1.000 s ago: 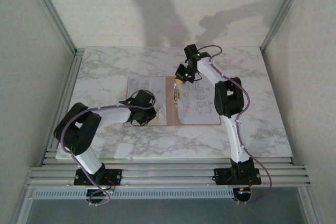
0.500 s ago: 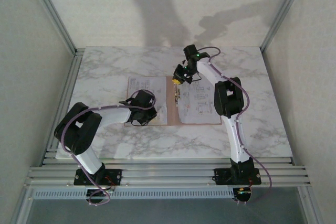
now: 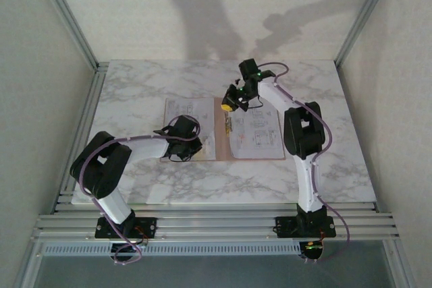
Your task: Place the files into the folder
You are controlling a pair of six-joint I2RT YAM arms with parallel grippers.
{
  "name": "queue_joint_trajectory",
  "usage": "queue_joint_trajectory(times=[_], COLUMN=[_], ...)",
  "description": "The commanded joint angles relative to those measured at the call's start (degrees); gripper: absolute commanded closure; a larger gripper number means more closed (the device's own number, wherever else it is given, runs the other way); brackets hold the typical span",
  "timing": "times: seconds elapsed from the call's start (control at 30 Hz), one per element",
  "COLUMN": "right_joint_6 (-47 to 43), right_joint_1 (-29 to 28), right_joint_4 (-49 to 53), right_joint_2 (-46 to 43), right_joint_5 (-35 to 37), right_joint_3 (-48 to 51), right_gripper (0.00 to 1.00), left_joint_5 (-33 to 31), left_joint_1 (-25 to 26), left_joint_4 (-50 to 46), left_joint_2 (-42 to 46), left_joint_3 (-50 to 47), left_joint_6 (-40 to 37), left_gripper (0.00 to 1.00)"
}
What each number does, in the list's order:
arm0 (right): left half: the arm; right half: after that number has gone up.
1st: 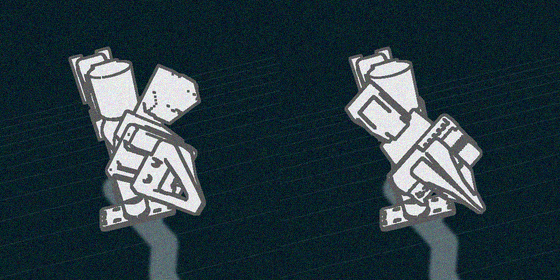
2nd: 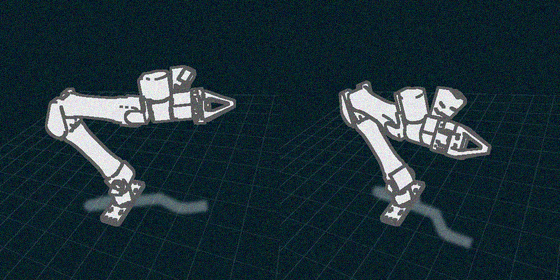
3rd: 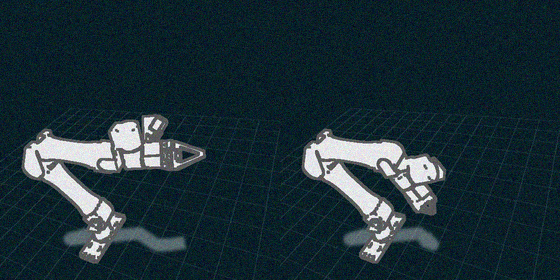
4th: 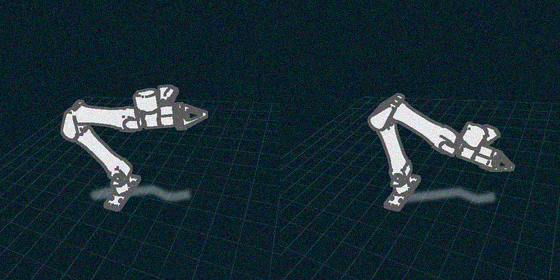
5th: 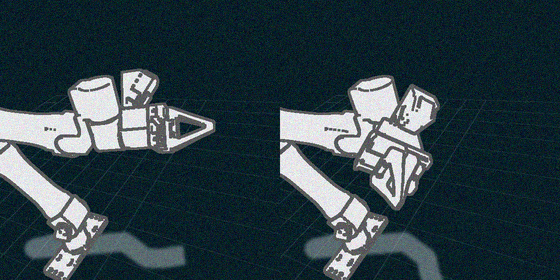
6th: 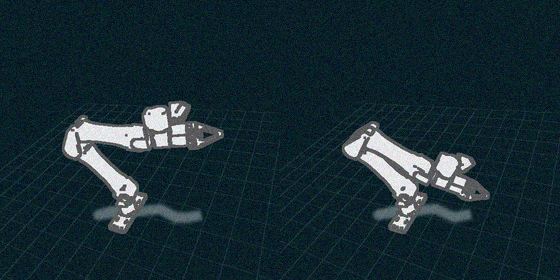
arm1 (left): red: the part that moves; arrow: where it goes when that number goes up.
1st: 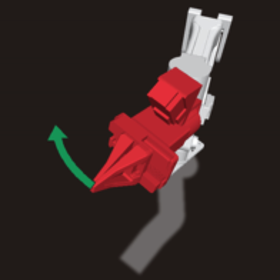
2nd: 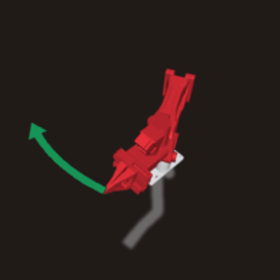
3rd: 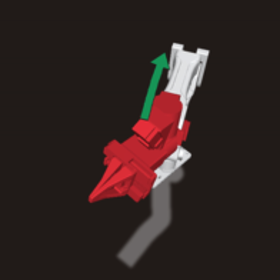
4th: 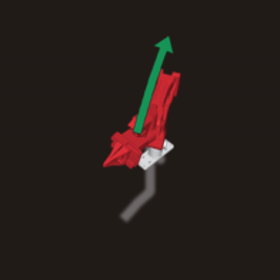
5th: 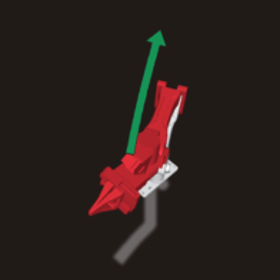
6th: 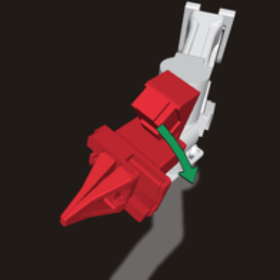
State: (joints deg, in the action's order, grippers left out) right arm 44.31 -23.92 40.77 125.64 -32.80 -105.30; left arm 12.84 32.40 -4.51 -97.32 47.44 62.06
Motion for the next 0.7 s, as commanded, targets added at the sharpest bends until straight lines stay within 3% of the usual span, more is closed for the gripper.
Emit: queue_joint_trajectory(times=[0.0, 0.1, 0.27, 0.4, 0.67], right_joint_6=[1.46, 2.63, 5.28, 10.58, 16.84], right_joint_1=[-1.71, -1.67, -0.58, 1.97, 7.06], right_joint_4=[-2.90, -5.76, -10.01, -16.23, -26.21], right_joint_2=[-5.27, -10.43, -21.38, -29.01, -36.25], right_joint_5=[-2.66, 0.09, 11.05, 15.64, 13.78], right_joint_3=[5.79, 12.65, 22.78, 32.87, 45.64], right_gripper=[1.00, 1.00, 0.98, 0.85, 0.62], left_joint_5=[0.16, 0.55, 1.84, 3.18, 8.15], left_joint_1=[-0.32, -0.27, 0.35, 2.23, 7.51], left_joint_4=[-1.09, -0.96, -1.08, -2.54, -1.86], left_joint_2=[-1.95, -2.32, -3.61, -5.19, -10.07], left_joint_3=[-1.03, -0.73, 0.24, 2.67, 7.77], left_joint_6=[0.78, 0.67, -0.28, -2.13, -3.68], left_gripper=[1.00, 1.00, 1.00, 1.00, 1.00])
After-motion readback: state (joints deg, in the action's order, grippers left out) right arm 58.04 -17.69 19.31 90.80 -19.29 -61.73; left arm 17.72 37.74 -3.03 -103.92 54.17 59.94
